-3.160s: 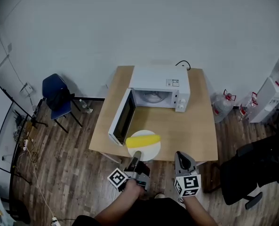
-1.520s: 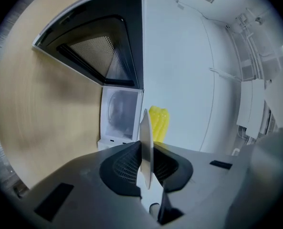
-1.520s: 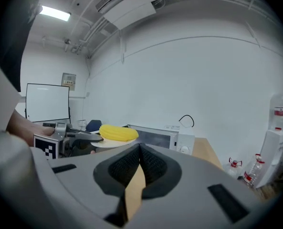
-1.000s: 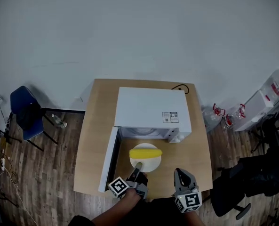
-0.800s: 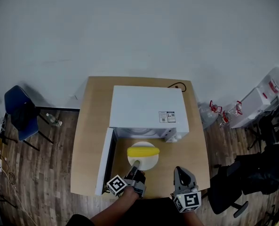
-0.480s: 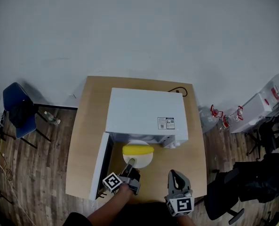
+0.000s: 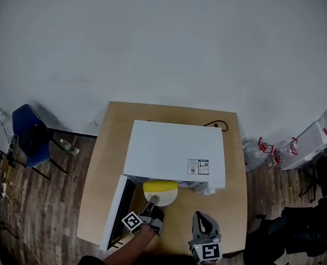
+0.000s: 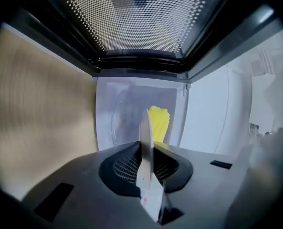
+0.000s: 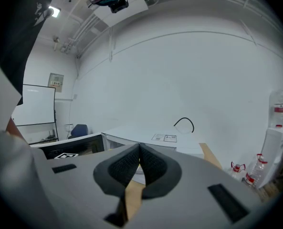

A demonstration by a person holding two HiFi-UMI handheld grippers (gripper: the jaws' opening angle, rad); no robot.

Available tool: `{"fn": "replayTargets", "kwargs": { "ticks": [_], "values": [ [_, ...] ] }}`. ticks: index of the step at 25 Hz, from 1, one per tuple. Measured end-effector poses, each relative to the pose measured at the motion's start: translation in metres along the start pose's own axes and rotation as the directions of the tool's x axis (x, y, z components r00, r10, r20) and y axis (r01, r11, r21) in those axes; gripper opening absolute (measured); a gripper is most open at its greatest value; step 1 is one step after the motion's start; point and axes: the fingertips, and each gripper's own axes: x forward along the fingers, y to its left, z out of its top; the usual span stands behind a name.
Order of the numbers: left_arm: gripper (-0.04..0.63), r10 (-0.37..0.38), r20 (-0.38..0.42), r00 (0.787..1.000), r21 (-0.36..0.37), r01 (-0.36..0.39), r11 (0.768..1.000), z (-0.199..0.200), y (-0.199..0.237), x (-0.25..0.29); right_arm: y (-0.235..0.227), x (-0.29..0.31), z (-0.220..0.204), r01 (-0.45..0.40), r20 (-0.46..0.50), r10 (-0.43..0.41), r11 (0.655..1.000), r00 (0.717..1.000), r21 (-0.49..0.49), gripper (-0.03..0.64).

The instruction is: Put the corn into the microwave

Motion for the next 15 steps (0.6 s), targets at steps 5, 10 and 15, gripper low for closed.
{"fn": "replayTargets", "kwargs": {
  "ticks": [5, 10, 15],
  "values": [
    [0.035, 0.019, 0.020, 1.000, 0.028, -0.020, 0.999, 0.006, 0.011, 0.018, -0.021, 0.020, -0.019, 0.014, -0.063, -0.008, 0.995, 0.998, 0.095, 0.060],
    [0.037, 0.027, 0.017, 1.000, 0.048, -0.027, 0.998, 0.008, 0.018, 0.027, -0.033, 0.038, -0.024, 0.022, -0.079, -0.013, 0.993, 0.997, 0.115, 0.060],
    [0.037, 0.035, 0.026, 0.999, 0.059, -0.036, 0.998, 0.017, 0.032, 0.036, -0.029, 0.046, -0.032, 0.010, -0.102, 0.003, 0.992, 0.995, 0.126, 0.060]
  ]
}}
